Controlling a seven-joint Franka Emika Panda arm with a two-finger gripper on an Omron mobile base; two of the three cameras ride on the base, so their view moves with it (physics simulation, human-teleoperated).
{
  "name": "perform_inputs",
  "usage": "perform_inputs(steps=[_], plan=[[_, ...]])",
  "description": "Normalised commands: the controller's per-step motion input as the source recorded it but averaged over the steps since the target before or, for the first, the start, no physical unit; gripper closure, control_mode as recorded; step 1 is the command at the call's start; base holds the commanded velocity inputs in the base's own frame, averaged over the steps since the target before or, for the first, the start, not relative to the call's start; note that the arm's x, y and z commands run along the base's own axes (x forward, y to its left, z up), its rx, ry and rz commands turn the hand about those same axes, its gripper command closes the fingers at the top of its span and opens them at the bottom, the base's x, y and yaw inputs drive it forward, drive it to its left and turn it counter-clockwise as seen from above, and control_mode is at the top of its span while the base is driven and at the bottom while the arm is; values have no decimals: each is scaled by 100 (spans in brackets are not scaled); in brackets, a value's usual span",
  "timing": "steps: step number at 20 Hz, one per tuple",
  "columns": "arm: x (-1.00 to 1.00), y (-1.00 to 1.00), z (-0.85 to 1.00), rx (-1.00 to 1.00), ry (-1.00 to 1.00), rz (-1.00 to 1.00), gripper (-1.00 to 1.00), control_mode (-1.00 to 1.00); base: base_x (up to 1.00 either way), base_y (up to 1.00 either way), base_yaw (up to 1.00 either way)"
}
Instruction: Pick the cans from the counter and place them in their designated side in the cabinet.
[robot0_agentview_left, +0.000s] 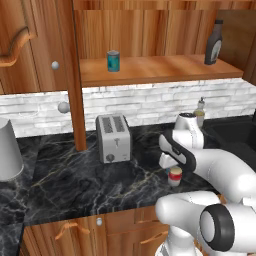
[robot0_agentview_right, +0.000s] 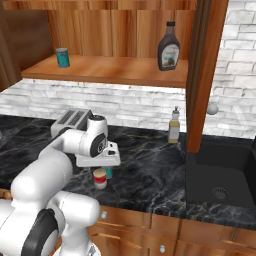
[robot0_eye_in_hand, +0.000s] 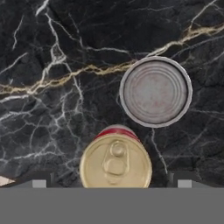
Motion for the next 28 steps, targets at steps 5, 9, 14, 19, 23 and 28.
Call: perform_inputs(steps=[5, 9, 14, 19, 23, 28], plan=[[0, -5, -11, 1, 0, 2, -100, -100, 0, 0, 0], [0, -2, -12, 0, 0, 2, -100, -100, 0, 0, 0], [0, 0, -13, 0, 0, 2, -100, -100, 0, 0, 0], [0, 0, -14, 0, 0, 2, -100, -100, 0, 0, 0], [0, 0, -12, 0, 0, 2, -100, -100, 0, 0, 0], [0, 0, -11, 0, 0, 2, 100, -100, 0, 0, 0]])
